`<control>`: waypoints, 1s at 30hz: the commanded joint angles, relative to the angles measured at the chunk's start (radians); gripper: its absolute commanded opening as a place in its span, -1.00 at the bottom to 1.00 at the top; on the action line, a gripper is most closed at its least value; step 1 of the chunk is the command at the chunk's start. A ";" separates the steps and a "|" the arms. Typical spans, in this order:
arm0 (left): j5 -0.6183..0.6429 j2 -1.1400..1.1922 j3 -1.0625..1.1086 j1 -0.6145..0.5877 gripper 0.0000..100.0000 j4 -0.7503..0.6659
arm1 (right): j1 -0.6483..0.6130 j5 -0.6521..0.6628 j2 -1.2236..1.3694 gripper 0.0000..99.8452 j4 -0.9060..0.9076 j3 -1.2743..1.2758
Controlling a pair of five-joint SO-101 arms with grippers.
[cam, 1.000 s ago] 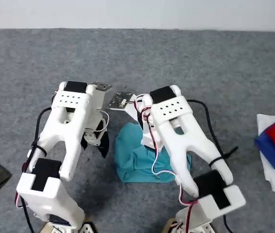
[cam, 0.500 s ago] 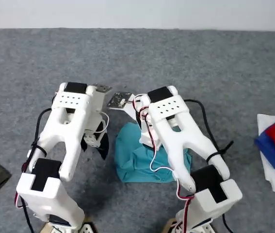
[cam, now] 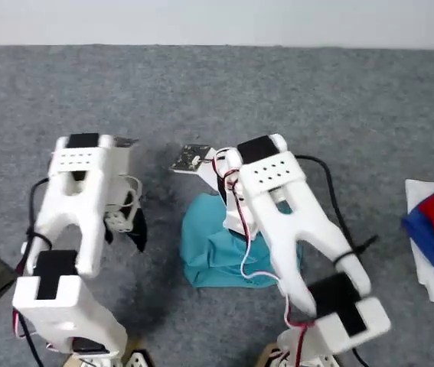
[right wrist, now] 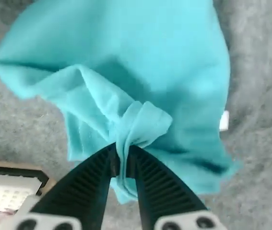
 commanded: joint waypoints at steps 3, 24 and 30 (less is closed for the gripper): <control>-0.081 -0.048 -0.002 -0.063 -0.55 0.017 | -0.010 -0.009 -0.170 -0.98 0.116 -0.005; -0.081 -0.048 -0.001 -0.066 -0.55 0.020 | 0.252 0.203 -0.803 -0.41 0.096 0.669; -0.081 -0.048 -0.001 -0.068 -0.55 0.020 | 0.358 0.219 -0.819 -0.43 0.111 0.582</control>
